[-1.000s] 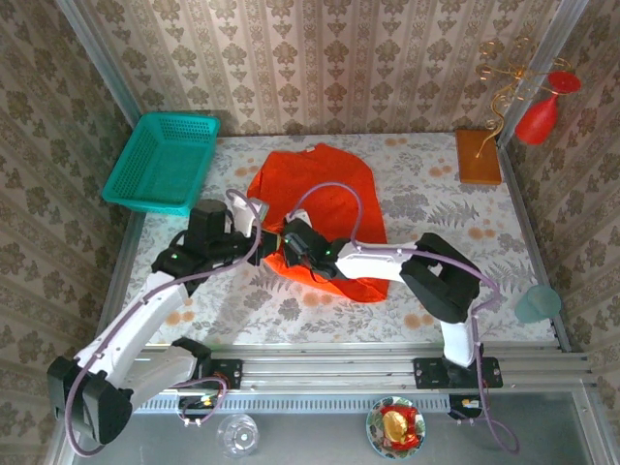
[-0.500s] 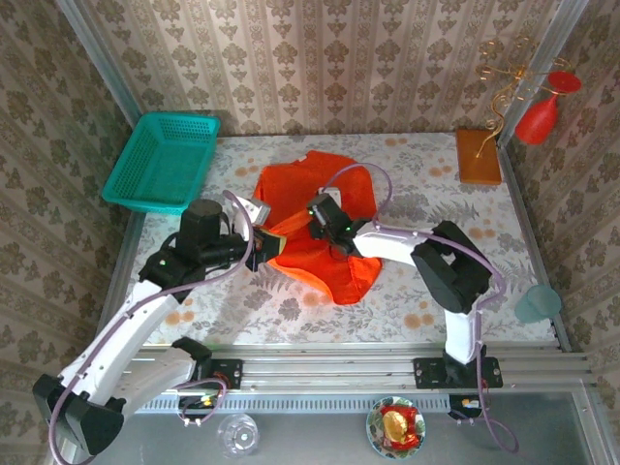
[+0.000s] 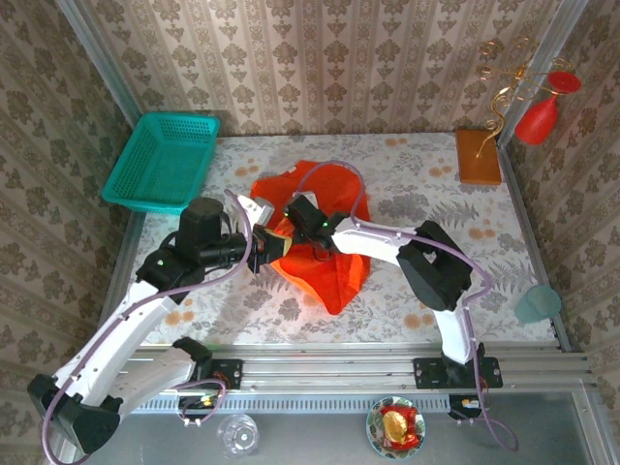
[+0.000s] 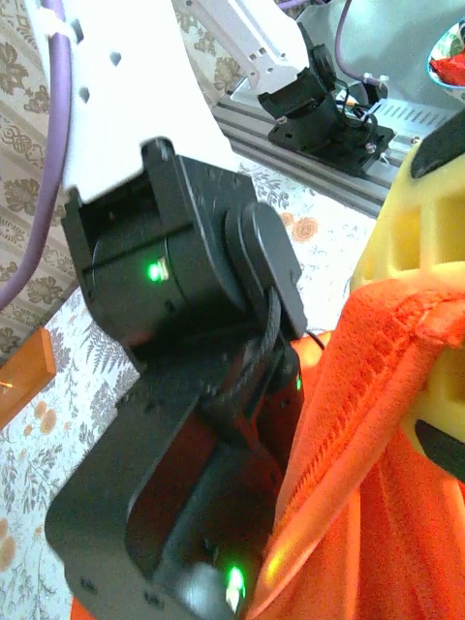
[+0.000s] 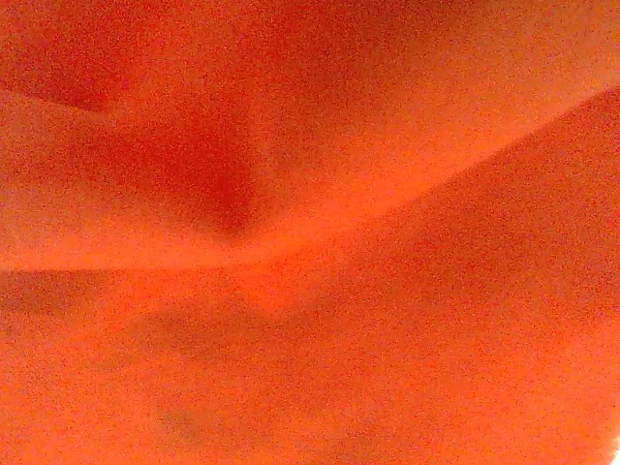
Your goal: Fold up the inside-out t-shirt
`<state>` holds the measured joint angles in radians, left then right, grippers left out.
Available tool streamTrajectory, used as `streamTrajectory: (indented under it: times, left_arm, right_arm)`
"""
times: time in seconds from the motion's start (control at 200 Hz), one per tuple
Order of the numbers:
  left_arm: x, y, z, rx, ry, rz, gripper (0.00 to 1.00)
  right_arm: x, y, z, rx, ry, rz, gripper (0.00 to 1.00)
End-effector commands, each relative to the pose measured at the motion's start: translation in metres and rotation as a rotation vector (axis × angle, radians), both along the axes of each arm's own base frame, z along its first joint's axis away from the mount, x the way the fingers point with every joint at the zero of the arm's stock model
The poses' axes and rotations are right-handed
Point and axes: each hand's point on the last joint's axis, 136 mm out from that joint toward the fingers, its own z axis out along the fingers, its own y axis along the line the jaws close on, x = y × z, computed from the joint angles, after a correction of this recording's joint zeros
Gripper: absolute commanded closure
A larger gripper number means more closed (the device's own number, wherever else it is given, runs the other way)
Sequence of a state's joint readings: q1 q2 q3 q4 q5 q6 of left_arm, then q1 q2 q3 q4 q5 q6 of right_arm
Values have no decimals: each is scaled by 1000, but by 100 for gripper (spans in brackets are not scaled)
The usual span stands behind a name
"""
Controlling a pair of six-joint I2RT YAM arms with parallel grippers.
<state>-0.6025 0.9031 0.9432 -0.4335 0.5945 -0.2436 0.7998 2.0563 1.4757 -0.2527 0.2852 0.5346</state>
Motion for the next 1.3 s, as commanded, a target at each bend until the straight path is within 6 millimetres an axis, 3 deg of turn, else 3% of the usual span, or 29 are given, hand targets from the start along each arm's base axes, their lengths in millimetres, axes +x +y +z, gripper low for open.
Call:
streamTrajectory:
  times: [0.0,0.235,0.28,0.44,0.55,0.62,0.74,0.965,1.195,1.215,1.29]
  left_arm:
    - [-12,0,26,-46,-39,-26,100]
    - [-10,7,29,-34,-65,14,100]
    - [-6,10,27,-24,-72,38,100]
    - [26,17,26,29,-110,160,100]
    - [52,24,23,80,-110,221,100]
    - [69,28,17,96,-95,255,100]
    - [92,31,4,99,-59,299,100]
    - [148,58,-30,89,34,435,100]
    - [184,69,-73,74,131,491,100]
    - [187,70,-77,73,139,494,100]
    - [195,73,-93,77,176,504,100]
  right_arm:
    - [-1,-26,-41,-173,105,-16,8]
    - [-16,-38,-86,-186,269,-34,14]
    - [-21,-38,-89,-172,290,-31,22]
    - [-31,-41,-78,-120,280,-25,74]
    - [-39,-50,-52,-108,258,-10,93]
    - [-48,-55,-33,-87,238,1,100]
    - [-68,-63,1,-37,217,35,100]
    - [-102,-66,68,73,176,150,100]
    - [-131,-54,143,253,105,317,100]
    - [-135,-55,159,278,76,331,100]
    - [-139,-58,181,304,38,347,100]
